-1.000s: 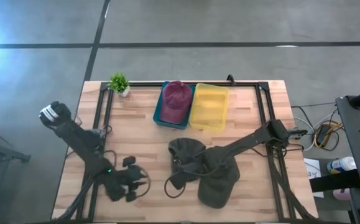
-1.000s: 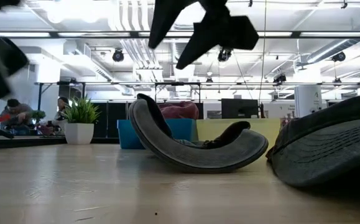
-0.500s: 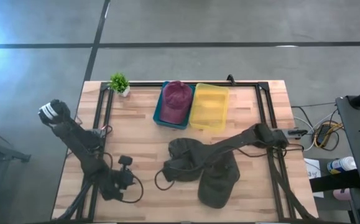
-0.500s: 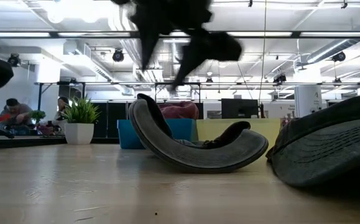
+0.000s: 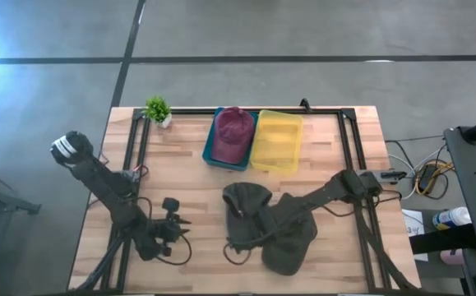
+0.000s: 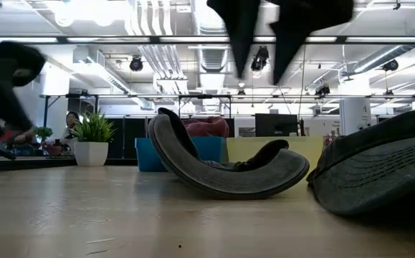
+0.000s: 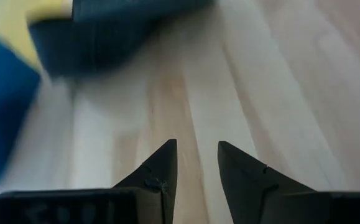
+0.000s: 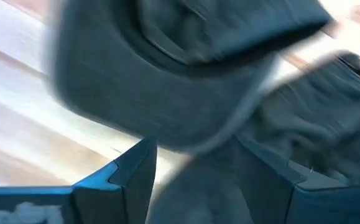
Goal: Pick & Place hat
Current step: Put the left black cap into the yellow bin
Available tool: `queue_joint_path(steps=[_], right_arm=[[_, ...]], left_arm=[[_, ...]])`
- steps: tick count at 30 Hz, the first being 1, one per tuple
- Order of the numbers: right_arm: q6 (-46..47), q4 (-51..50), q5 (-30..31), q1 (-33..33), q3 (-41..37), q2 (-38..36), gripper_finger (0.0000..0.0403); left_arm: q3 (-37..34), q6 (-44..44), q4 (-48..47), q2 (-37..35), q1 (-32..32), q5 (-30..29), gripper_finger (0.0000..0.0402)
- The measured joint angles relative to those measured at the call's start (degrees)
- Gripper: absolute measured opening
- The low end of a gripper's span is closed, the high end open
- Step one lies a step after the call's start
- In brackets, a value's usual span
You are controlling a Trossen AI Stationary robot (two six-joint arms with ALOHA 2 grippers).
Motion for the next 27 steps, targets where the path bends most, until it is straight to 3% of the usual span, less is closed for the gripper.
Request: queue_joint_path(steps=[5,8,15,27], right_arm=[[3.8,-4.3,-1.1,1.5,-3.8,-0.8,0.0201],[3.4,-2.1,-1.0,1.2,-6.7,-1.1,0.0201],[-0.8,8.1,-0.9,-2.5,-18.1,-3.5,0.0201],[2.8,42.7,3.5,-1.2,-50.5,-25.5,0.0201]], left_arm=[[-0.2,21.4,12.1,0.8,4.1,2.6,0.0110],[-0.1,27.2,15.6,1.1,7.9,5.0,0.0110],[1.3,27.4,15.3,0.4,11.9,5.5,0.0110],[3.1,18.4,15.0,-0.1,11.9,9.7,0.0110]])
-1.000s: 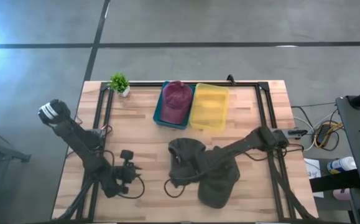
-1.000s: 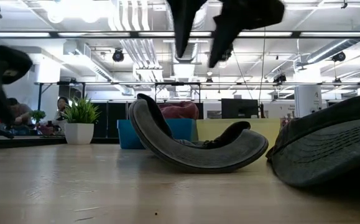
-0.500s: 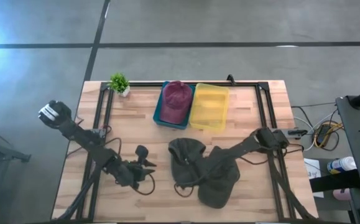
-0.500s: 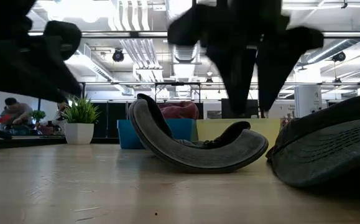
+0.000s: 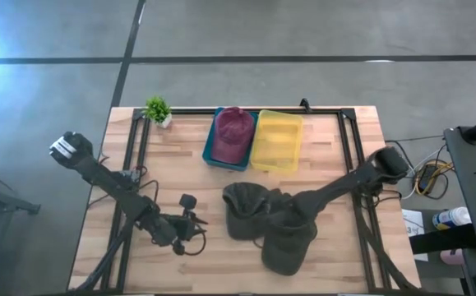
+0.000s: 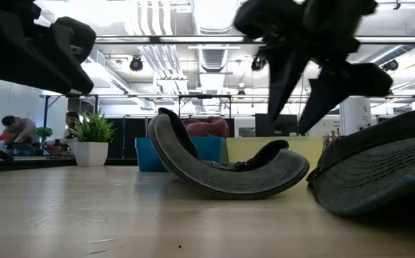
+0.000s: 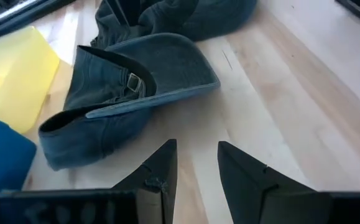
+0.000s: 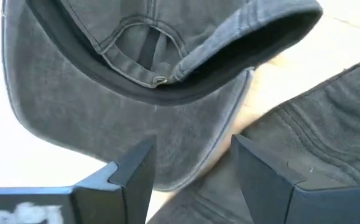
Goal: Pick & Place hat
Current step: Put the left black cap into the yellow bin
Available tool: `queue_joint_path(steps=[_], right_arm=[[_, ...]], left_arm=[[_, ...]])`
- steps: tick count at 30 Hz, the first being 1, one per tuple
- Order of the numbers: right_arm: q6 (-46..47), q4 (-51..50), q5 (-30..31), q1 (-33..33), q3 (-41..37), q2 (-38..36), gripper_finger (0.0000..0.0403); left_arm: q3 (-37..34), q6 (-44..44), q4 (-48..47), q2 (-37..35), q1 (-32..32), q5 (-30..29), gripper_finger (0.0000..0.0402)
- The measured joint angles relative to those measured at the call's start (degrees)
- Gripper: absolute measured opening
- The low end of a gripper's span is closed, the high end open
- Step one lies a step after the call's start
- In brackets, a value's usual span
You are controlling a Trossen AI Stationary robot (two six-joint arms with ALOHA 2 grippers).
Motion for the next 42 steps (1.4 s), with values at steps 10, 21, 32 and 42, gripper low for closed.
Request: queue_joint_path(steps=[10,21,32,42], right_arm=[[-2.5,20.1,-1.0,-2.2,-16.0,-3.6,0.0201],[-8.9,31.9,-3.7,-4.2,-22.0,-3.3,0.0183],[-15.3,34.7,-2.6,-5.0,-22.2,-3.4,0.0037],[-35.4,19.2,0.1,-5.0,-10.1,-3.4,0.0015]], left_arm=[[-0.1,-3.7,0.2,1.7,5.1,5.9,0.0110],[6.8,-2.0,0.4,1.9,8.8,7.2,0.0110],[7.4,-4.5,-0.7,1.9,12.9,8.1,0.0110],[11.4,-4.2,-7.3,0.7,13.6,6.8,0.0110]])
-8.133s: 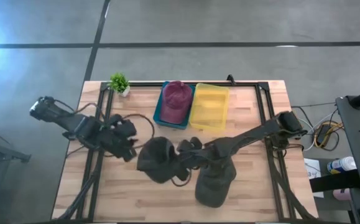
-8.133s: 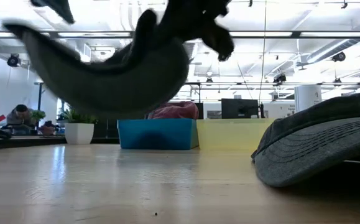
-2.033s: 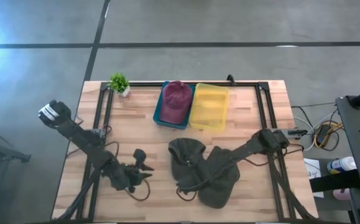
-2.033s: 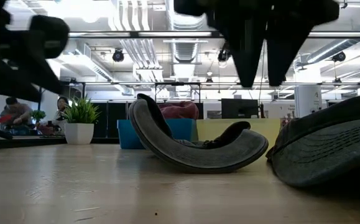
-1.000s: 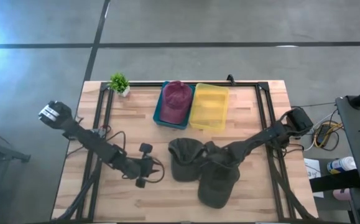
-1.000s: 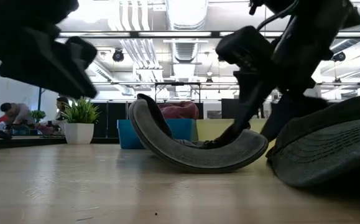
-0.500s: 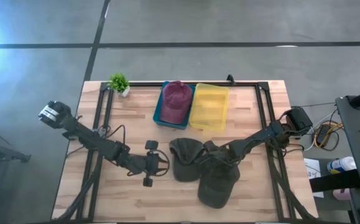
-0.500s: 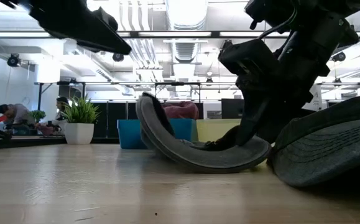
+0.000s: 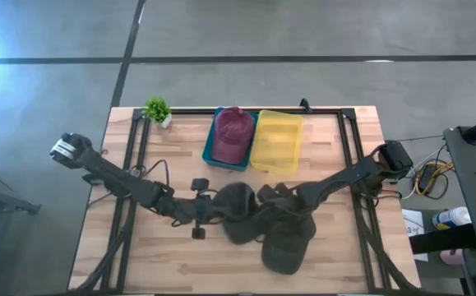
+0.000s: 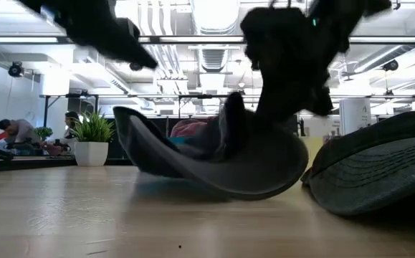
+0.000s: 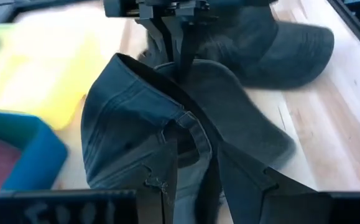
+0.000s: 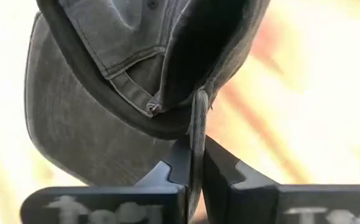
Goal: Pick & Place hat
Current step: Put the left black cap into the yellow bin
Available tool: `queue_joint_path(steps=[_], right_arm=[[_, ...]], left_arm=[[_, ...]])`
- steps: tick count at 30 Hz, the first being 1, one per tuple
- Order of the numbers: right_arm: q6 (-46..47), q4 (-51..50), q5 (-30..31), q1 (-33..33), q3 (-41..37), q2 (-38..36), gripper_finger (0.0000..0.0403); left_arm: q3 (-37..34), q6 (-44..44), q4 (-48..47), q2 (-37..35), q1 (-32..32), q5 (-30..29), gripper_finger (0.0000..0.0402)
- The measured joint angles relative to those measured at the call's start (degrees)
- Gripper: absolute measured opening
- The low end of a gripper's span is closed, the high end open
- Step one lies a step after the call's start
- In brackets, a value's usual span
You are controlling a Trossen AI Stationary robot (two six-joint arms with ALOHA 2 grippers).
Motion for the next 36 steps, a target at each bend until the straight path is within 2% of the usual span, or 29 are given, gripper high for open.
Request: queue_joint_path(steps=[3,8,12,15,18,23,26,28,36], right_arm=[[-6.7,-14.0,5.8,0.7,7.7,0.0,0.0014],[-13.8,-33.4,21.9,2.5,20.0,0.0,0.0014],[-18.4,-38.2,29.3,2.8,25.3,0.1,0.0014],[-23.4,-38.1,32.0,3.2,27.0,2.0,0.0013],[-29.5,-38.2,35.9,4.0,28.0,5.8,0.0013],[-38.5,-38.3,52.3,6.1,30.7,13.8,0.0013],[-43.1,-38.3,58.1,7.3,33.8,18.1,0.0013],[-45.7,-38.3,60.3,8.2,35.8,21.1,0.0013],[-47.5,-38.3,60.5,11.2,40.4,31.6,0.0019]], left_arm=[[4.2,-1.1,-7.6,-2.1,-1.5,-4.5,0.0110],[10.5,-1.7,-19.9,-6.7,-5.7,-19.8,0.0110],[12.3,-1.7,-23.7,-10.6,-9.4,-33.4,0.0110],[12.4,-1.8,-23.8,-13.0,-10.9,-38.4,0.0110],[12.4,-1.8,-25.2,-14.0,-11.5,-38.9,0.0110],[12.4,-1.6,-30.8,-13.6,-11.8,-33.6,0.0110],[12.4,-4.0,-34.6,-13.1,-11.8,-32.4,0.0110],[12.4,-5.6,-35.8,-13.1,-11.8,-32.4,0.0110],[12.3,-5.9,-36.8,-13.1,-11.8,-31.4,0.0110]])
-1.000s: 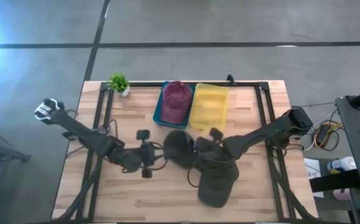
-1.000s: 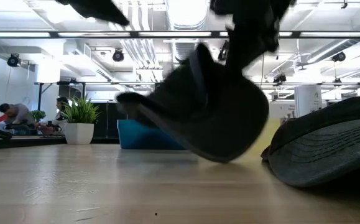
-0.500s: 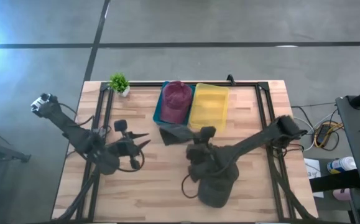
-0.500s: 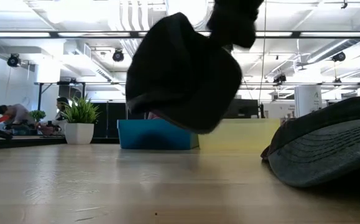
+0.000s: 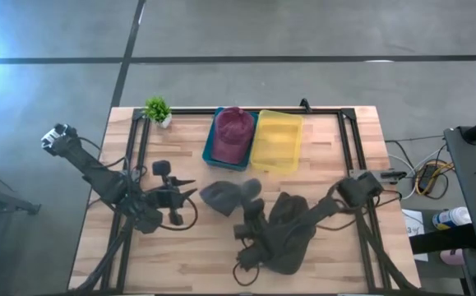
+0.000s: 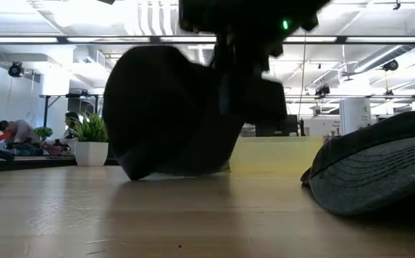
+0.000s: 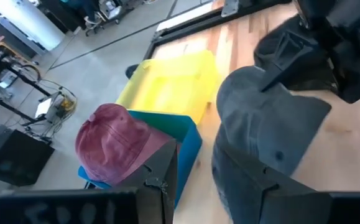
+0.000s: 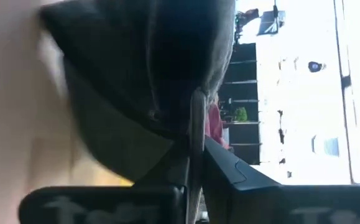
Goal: Pick & Place hat
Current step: Put the left black cap into the yellow bin
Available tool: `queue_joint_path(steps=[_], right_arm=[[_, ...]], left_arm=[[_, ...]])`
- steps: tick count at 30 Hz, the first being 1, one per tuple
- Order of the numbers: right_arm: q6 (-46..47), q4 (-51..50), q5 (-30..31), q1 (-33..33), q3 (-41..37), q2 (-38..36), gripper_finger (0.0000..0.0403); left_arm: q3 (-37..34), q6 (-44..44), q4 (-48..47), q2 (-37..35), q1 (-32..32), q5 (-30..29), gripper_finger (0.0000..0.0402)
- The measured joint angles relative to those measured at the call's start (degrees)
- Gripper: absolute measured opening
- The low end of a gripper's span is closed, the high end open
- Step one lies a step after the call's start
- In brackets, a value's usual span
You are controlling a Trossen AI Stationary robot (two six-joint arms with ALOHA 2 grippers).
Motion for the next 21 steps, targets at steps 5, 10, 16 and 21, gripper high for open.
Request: queue_joint_path(steps=[5,10,16,21], right_arm=[[2.9,0.0,0.1,1.9,1.8,3.0,0.0051],[6.1,0.0,-6.7,3.2,2.0,2.5,0.0074],[15.5,0.2,-20.9,3.3,2.8,1.5,0.0099],[16.7,0.7,-23.8,4.7,2.3,1.6,0.0137]], left_arm=[[-0.2,-0.7,-1.1,0.1,0.0,2.7,0.0110],[-1.1,-1.8,-1.2,0.1,0.0,3.8,0.0110],[-1.1,-2.0,-1.0,0.1,0.2,4.1,0.0110],[-1.1,-2.7,-0.9,0.1,0.6,4.9,0.0110]])
